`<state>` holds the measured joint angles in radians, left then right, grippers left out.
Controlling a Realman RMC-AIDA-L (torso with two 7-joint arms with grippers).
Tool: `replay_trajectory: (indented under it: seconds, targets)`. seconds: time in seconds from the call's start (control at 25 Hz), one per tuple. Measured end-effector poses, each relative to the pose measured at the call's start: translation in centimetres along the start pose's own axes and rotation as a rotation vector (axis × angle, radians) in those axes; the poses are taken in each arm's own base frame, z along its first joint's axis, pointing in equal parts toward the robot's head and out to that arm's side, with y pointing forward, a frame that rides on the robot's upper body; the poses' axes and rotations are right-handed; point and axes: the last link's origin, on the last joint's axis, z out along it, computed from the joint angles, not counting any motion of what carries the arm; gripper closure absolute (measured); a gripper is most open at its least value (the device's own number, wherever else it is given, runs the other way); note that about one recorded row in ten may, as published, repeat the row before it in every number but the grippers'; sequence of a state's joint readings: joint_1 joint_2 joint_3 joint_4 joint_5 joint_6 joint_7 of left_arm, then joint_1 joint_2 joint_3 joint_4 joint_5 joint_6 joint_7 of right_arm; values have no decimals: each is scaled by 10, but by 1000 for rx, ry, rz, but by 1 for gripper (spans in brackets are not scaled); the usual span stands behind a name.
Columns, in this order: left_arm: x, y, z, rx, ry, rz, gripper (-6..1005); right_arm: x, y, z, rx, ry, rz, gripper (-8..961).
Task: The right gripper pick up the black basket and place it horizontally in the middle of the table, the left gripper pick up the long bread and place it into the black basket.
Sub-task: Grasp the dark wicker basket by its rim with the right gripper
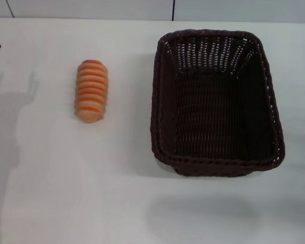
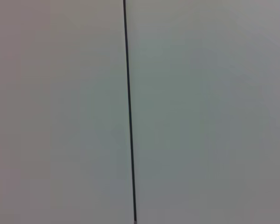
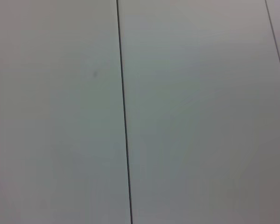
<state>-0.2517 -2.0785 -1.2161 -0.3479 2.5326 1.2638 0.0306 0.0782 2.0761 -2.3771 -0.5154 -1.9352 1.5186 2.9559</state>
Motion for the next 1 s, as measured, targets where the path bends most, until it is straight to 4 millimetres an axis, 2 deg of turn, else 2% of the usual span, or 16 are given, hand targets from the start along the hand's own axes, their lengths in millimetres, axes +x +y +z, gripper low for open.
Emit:
replay_trajectory:
  seconds: [0.24,0.4,0.48,0.52,0.56,0.6,0.64,0.76,0.88,0.92,1.0]
  targets:
    - [0,1,1,-5,0,1,199,0,3,2,-20,3,1,127]
    - [-1,1,3,-3,-7,2,201,4,14,9,-78,36,19,126]
    - [-1,1,3,-4,-11,2,201,5,22,18,-134,70,35,126]
    - [-3,1,5,-5,-23,3,202,4,32,30,-203,114,63,126]
    - [-3,1,5,-5,-23,3,202,4,32,30,-203,114,63,126]
    - [-5,2,7,-9,-35,6,202,-2,43,44,-277,167,104,126]
    - [-5,2,7,-9,-35,6,203,-2,43,44,-277,167,104,126]
    - [-6,2,10,-14,-44,13,204,-21,61,68,-388,269,167,126]
    - [-7,1,13,-10,-49,16,205,-32,69,78,-434,334,183,126]
    - [-7,-1,14,1,-51,14,205,-44,76,87,-479,407,186,127]
    - [-7,-2,15,8,-51,14,206,-48,79,89,-496,442,184,127]
